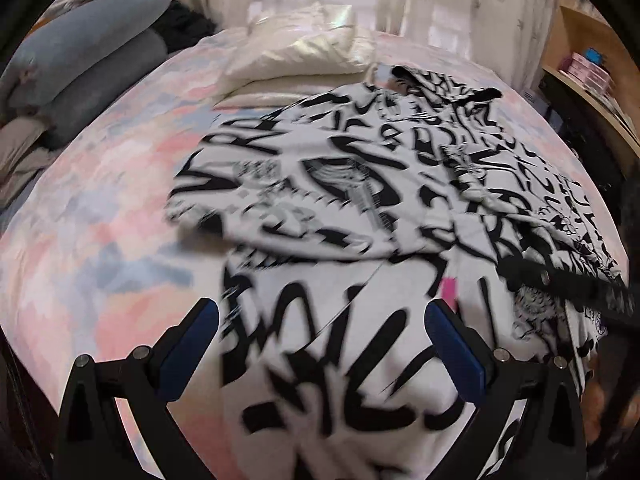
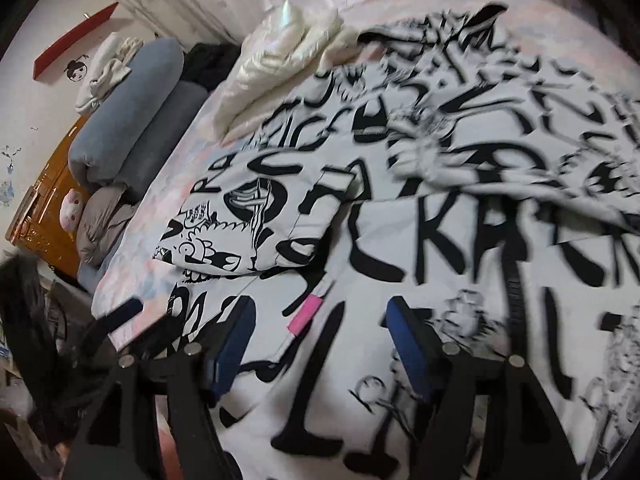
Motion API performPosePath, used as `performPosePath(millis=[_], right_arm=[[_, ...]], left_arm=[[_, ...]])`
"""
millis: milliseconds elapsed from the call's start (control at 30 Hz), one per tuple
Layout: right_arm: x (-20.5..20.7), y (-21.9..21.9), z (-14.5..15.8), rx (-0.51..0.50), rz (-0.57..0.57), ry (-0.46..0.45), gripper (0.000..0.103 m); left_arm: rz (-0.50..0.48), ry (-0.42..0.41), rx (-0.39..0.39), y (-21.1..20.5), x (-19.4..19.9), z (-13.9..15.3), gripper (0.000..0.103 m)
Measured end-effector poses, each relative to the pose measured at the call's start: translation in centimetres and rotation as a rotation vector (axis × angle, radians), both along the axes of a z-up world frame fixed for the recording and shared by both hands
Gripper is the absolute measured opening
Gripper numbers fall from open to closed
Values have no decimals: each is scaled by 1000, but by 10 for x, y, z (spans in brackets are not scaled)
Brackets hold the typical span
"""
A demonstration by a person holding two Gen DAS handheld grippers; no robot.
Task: Fold large clothes
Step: 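Grasp the hoodie side edge with the right tool and fold it inward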
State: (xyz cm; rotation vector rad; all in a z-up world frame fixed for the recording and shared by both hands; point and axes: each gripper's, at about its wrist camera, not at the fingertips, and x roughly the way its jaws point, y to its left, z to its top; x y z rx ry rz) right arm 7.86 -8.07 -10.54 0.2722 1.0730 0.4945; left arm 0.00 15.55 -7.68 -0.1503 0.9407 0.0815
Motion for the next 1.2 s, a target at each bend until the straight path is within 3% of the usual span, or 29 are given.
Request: performPosePath(millis=[333,433,467,500,533,600,733,800,933,1033,1133,1200], right_arm=[[77,43,-48,115,14,119,68],[90,60,-48,118,21,103,66],[91,65,-46,116,33,94,51],[92,74,-42,81,59,79,28],[94,80,-40,54,81,73,17],[92,84,-23,61,121,27,13],[86,69,52,64,131,-171,11],[87,48,97,50,87,-281,11],[91,-2,152,5,-32,-422,12],[108,-38,155,-71,-128,-423,14],[125,-64,119,-189,-216,-363,19],[141,-73,82,-290,-242,-278,43]], left_arm=[[62,-4,63,20,4,-6,97],[84,-1,61,28,8,-6,97],[90,-1,54,31,10,-6,97],[99,-2,47,33,10,-6,97],[106,-3,42,35,11,-6,97],[131,-4,28,42,14,-6,97],[143,-26,13,45,18,-4,97],[143,-40,17,43,21,-4,97],[136,-33,9,40,32,-10,97],[133,-20,19,35,43,-16,97],[129,-2,40,30,52,-24,97],[135,23,42,30,59,-31,97]])
